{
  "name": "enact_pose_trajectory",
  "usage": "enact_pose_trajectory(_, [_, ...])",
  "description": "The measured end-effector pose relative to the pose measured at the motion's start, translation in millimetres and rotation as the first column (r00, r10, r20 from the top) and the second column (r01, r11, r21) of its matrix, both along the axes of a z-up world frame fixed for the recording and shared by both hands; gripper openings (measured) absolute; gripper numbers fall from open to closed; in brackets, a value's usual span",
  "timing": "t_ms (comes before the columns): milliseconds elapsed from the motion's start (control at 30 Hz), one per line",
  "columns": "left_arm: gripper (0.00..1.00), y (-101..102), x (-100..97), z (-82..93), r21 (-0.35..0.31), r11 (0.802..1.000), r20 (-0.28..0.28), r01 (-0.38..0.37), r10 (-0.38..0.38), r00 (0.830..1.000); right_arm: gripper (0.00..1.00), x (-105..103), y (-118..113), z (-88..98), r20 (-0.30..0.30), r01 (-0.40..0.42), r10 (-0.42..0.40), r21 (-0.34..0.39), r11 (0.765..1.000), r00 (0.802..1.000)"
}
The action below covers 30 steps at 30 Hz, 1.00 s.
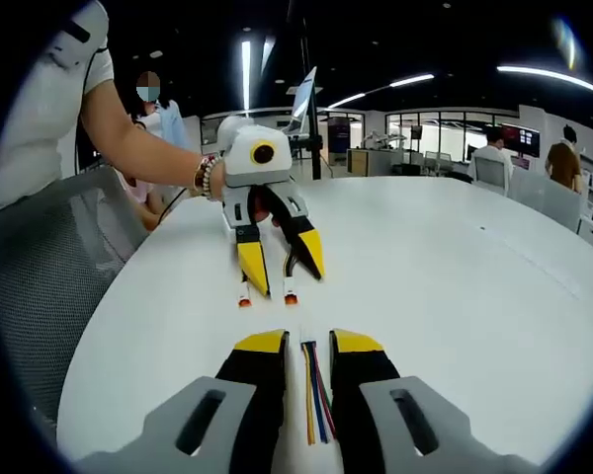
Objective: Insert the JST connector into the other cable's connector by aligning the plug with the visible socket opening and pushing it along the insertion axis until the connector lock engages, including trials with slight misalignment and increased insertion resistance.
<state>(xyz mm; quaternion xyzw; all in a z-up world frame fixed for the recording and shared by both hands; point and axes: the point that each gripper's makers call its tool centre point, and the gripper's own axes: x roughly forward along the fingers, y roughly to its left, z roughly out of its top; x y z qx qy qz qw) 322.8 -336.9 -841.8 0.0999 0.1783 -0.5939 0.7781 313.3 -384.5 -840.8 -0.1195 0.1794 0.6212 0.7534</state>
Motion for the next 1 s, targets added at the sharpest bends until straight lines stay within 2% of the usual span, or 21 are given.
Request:
enact_pose_trajectory(167, [0.21, -0.2, 0.3, 0.0, -0.006, 1.000, 0.000, 0.000, 0.000, 1.000, 0.08, -0.3, 0.2, -4.1, 0.008, -0.006, 0.006, -0.009, 1.000, 1.000])
enact_pose_trajectory(1000, [0.06, -4.3, -2.9, -0.6, -0.025, 1.000, -0.022, 0.009, -0.009, 1.000, 0.05, -1.3, 0.1, -6.6, -0.009, -0.017, 0.017, -0.002, 1.000, 1.000])
